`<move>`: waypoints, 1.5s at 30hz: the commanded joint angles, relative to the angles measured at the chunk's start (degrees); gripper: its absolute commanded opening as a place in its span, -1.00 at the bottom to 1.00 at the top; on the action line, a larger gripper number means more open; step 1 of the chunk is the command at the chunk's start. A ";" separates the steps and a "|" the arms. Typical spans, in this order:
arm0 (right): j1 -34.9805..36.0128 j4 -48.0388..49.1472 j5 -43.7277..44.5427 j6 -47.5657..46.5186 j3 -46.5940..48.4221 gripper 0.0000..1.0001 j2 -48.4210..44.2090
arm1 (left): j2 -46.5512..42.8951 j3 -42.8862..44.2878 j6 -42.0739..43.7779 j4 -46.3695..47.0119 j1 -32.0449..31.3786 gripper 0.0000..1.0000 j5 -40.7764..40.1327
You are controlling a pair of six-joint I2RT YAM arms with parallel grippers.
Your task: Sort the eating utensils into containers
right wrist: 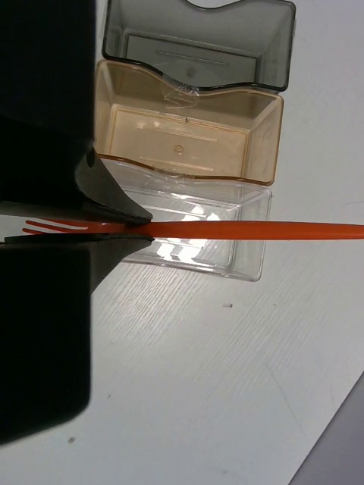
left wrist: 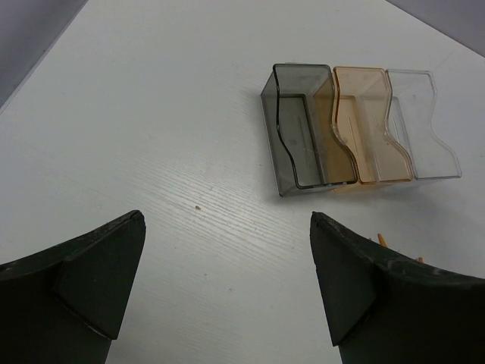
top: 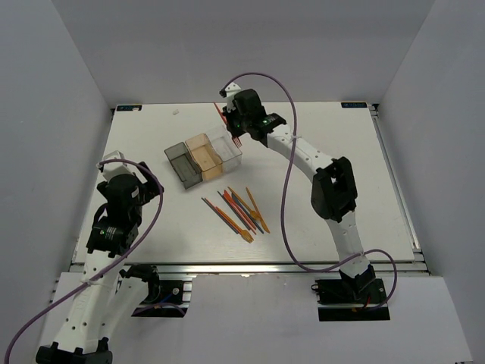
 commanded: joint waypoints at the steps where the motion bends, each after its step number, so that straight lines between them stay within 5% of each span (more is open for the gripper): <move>1: -0.20 9.91 -5.06 -1.22 -0.70 -1.00 1.53 | -1.24 -0.57 0.43 0.69 -0.90 0.96 0.21; 10: -0.81 14.14 -8.41 -1.05 2.38 -0.95 8.04 | -0.80 -0.57 0.60 0.95 -1.52 0.96 1.00; 21: -0.73 18.89 -5.16 2.64 -4.47 -0.92 9.62 | -1.59 -0.66 0.69 1.04 -2.49 0.96 1.09; 31: -0.81 18.36 -6.21 4.14 -5.53 -0.36 9.01 | -2.12 -0.66 0.51 0.77 -3.01 0.96 0.56; 40: -0.38 12.83 -7.70 2.30 -5.78 -0.18 1.29 | -1.86 -0.66 0.43 0.69 -3.10 0.96 0.30; 45: 3.13 4.23 -3.24 1.06 -16.30 -0.18 -10.05 | -2.03 -0.57 0.25 0.51 -3.19 0.96 -0.14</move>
